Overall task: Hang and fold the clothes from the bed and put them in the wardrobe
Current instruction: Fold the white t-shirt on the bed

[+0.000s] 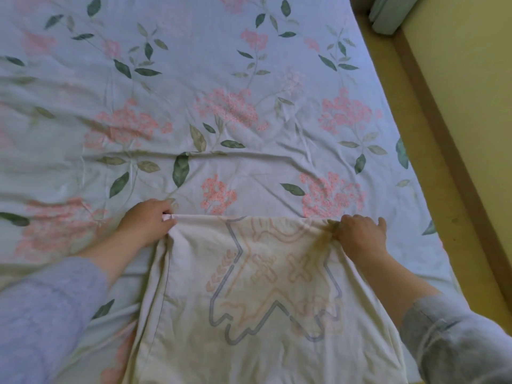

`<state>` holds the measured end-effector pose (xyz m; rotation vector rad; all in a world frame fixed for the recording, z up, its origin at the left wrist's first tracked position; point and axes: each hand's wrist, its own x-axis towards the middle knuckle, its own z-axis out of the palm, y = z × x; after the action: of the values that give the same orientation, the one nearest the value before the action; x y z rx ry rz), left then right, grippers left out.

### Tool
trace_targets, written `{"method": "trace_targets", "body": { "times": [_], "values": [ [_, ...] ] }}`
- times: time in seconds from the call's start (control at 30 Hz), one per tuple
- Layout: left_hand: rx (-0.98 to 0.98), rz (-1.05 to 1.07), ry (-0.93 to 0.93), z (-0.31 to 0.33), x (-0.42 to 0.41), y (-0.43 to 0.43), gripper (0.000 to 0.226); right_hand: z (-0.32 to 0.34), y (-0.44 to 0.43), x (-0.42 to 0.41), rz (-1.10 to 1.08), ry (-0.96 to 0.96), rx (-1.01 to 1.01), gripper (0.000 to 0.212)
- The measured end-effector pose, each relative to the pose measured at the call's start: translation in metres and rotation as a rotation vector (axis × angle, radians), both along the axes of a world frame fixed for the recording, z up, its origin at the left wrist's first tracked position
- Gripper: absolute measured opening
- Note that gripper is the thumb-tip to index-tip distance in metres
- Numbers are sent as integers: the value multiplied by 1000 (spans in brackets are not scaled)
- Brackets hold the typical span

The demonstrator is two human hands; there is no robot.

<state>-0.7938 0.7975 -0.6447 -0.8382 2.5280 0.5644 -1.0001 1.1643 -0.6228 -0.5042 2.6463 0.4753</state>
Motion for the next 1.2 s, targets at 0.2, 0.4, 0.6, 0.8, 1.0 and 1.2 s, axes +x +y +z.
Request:
{"method": "trace_targets", "body": {
  "times": [0.2,0.4,0.6,0.8,1.0,1.2],
  "values": [
    [18,42,113,4,15,-17,11,-2,-15,6,25,-81,-49,16],
    [-86,-201,14,3,11,0,45,-2,-23,17,113,-127,-53,33],
    [-58,-231,37,5,4,12,20,0,-17,12,189,-65,-46,10],
    [-68,-121,171,34,25,10,12,16,8,12,157,5,-184,17],
    [-71,-116,258,65,61,35,12,43,58,41,85,85,-245,11],
    [-111,-108,320,84,120,81,16,64,102,102,91,98,-362,4]
  ]
}}
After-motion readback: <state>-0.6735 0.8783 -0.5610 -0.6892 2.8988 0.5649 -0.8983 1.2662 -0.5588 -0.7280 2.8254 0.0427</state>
